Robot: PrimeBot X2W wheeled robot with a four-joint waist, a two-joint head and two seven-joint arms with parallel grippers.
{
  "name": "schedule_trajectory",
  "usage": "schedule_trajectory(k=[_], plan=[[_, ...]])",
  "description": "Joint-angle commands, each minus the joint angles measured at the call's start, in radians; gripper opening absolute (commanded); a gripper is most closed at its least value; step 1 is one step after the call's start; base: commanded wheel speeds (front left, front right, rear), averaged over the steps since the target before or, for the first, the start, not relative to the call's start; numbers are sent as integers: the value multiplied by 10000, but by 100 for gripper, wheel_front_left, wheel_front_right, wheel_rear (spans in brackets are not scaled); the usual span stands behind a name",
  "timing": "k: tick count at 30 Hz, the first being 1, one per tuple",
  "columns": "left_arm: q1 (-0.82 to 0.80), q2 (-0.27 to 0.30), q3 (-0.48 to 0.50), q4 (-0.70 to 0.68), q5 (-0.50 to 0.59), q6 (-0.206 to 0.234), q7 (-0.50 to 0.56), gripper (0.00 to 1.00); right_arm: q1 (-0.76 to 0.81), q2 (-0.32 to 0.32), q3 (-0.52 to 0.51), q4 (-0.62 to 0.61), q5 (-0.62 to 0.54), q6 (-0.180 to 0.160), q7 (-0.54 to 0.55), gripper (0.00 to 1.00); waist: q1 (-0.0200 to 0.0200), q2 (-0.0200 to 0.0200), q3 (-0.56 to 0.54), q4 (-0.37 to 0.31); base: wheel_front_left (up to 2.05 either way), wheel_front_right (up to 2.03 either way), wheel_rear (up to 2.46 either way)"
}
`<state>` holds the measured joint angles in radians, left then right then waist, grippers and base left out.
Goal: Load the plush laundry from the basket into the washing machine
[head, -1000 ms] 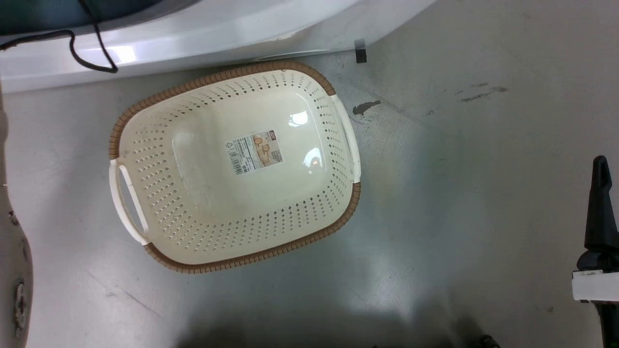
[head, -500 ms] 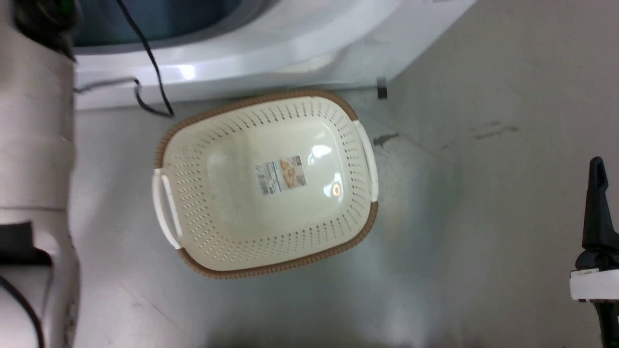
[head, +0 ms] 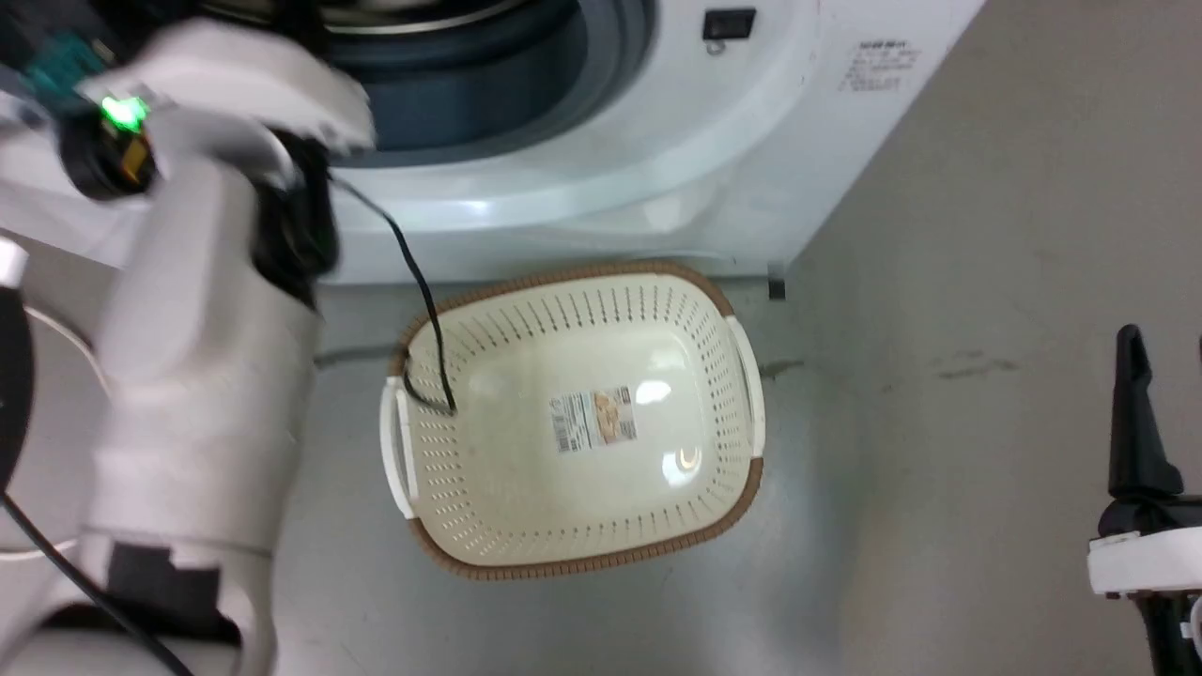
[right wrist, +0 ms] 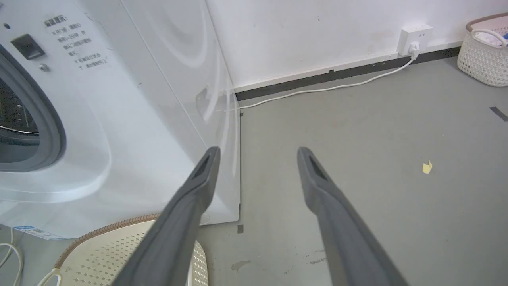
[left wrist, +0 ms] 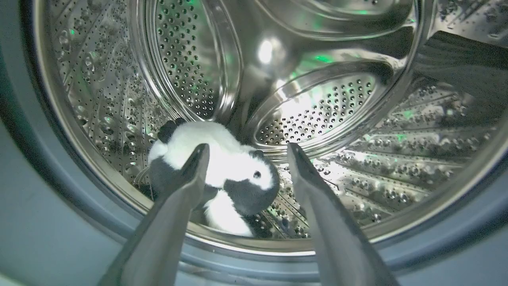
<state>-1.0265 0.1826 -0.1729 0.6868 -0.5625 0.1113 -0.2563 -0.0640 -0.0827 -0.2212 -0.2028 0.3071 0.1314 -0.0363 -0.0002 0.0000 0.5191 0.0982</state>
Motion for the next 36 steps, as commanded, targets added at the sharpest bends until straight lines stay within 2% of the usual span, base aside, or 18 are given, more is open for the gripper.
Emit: schedule_trajectory(k=[1, 8, 13, 26, 36], plan=[[317, -61, -13, -79, 105, -23, -53, 100, 121, 54, 27, 42, -62, -7, -3, 100, 2, 0, -365, 162, 0, 0, 0], [1975, -375, -227, -575, 530, 8, -54, 100, 271, 206, 234, 425, -95, -7, -82, 100, 2, 0, -1348, 272, 0, 0, 0], [2981, -342, -537, -806, 822, 14, -54, 100, 452, 282, 397, 782, -97, -7, -184, 100, 2, 0, -2095, 288, 0, 0, 0], [5592, 351, -1076, -1774, 1053, -109, 126, 100, 971, 323, 1079, 1907, 85, -7, -634, 100, 2, 0, -4150, 55, 0, 0, 0], [7479, 796, -1015, -2921, 984, -204, 19, 100, 1570, 324, 1484, 2361, -454, -7, -874, 100, 2, 0, -5320, 124, 0, 0, 0]])
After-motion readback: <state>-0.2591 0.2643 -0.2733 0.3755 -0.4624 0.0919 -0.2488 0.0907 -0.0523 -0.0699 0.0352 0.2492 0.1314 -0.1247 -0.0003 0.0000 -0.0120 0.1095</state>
